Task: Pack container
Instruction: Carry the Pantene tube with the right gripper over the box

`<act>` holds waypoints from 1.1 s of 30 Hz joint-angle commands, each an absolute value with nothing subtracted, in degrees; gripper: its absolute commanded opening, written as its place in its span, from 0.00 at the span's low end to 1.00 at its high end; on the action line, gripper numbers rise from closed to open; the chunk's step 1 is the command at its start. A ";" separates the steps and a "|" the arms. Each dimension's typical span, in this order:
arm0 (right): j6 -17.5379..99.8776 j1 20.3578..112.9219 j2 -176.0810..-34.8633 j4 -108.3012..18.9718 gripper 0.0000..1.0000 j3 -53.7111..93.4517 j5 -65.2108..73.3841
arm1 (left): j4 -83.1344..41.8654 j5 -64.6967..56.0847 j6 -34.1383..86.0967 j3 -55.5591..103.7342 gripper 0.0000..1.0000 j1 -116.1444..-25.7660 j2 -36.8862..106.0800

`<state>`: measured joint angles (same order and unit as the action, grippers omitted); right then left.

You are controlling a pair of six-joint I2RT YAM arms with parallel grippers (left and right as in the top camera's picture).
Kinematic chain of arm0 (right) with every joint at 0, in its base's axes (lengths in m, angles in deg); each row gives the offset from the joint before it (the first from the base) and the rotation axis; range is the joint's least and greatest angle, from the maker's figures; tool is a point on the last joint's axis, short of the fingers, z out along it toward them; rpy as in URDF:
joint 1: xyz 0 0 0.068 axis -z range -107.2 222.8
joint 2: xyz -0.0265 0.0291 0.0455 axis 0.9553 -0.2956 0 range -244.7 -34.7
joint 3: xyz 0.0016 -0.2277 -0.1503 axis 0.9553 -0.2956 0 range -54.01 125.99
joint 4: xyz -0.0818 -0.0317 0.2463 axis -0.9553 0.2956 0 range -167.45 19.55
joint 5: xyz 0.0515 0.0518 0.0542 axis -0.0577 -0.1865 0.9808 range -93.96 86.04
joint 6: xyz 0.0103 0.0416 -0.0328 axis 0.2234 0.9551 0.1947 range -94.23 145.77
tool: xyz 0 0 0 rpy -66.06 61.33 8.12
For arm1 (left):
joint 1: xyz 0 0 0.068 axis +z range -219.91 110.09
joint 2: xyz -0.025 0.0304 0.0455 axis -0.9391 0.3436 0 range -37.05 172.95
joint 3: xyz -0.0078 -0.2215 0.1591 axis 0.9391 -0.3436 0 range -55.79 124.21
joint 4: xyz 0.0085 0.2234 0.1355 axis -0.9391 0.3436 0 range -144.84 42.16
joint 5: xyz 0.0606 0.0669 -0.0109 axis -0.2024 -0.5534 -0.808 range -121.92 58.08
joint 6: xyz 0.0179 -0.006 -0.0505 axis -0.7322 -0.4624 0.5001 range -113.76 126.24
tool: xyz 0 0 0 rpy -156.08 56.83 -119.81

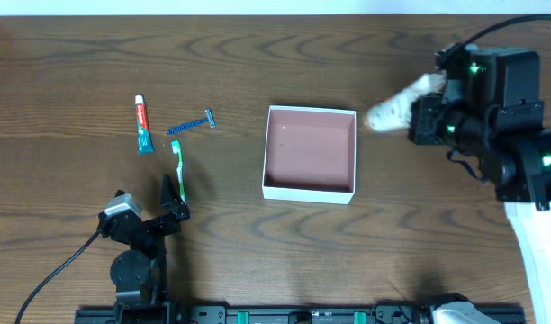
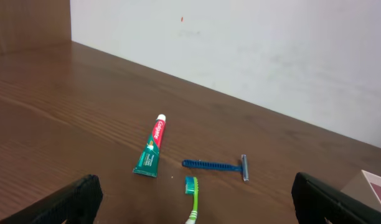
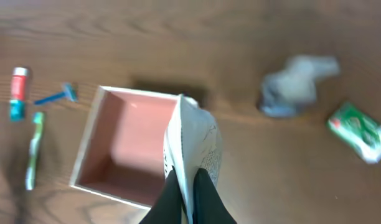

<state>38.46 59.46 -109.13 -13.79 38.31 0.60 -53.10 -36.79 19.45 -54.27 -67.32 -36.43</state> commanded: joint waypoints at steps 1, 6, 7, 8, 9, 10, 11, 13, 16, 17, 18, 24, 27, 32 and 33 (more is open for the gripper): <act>37.30 54.10 -109.57 -16.76 0.01 39.79 1.39 | -51.11 -37.44 18.52 -55.56 0.98 -67.03 -36.71; 39.09 47.55 -114.01 -22.49 0.01 39.79 -0.73 | -51.11 -37.44 18.52 -55.56 0.98 -67.03 -36.71; 39.27 46.67 -115.08 -23.32 0.01 39.79 -0.91 | -51.11 -37.44 18.52 -55.56 0.98 -67.03 -36.71; 39.51 45.89 -116.28 -24.20 0.01 39.79 -0.97 | -51.11 -37.44 18.52 -55.56 0.98 -67.03 -36.71; 39.97 45.08 -117.57 -25.11 0.01 39.79 -1.00 | -51.11 -37.44 18.52 -55.56 0.98 -67.03 -36.71; 40.51 44.44 -118.88 -25.90 0.01 39.79 -1.17 | -51.11 -37.44 18.52 -55.56 0.98 -67.03 -36.71; 40.84 43.90 -120.04 -26.56 0.01 39.79 -1.17 | -51.11 -37.44 18.52 -55.56 0.98 -67.03 -36.71; 41.65 42.96 -122.55 -27.80 0.01 39.79 -1.17 | -51.11 -37.44 18.52 -55.56 0.98 -67.03 -36.71; 42.52 41.73 -126.20 -29.57 0.01 39.79 -1.17 | -51.11 -37.44 18.52 -55.56 0.98 -67.03 -36.71; 42.70 41.41 -127.19 -30.08 0.01 39.79 -1.17 | -51.11 -37.44 18.52 -55.56 0.98 -67.03 -36.71; 42.94 41.14 -128.13 -30.45 0.01 39.79 -1.19 | -51.11 -37.44 18.52 -55.56 0.98 -67.03 -36.71; 44.67 40.03 -133.00 -31.80 0.01 39.79 -2.63 | -51.11 -37.44 18.52 -55.56 0.98 -67.03 -36.71; 45.08 39.85 -134.84 -32.28 0.01 39.79 -2.66 | -51.11 -37.44 18.52 -55.56 0.98 -67.03 -36.71; 45.61 39.59 -137.44 -33.27 0.01 39.79 -2.66 | -51.11 -37.44 18.52 -55.56 0.98 -67.03 -36.71; 45.74 39.55 -137.90 -33.53 0.01 39.79 -2.66 | -51.11 -37.44 18.52 -55.56 0.98 -67.03 -36.71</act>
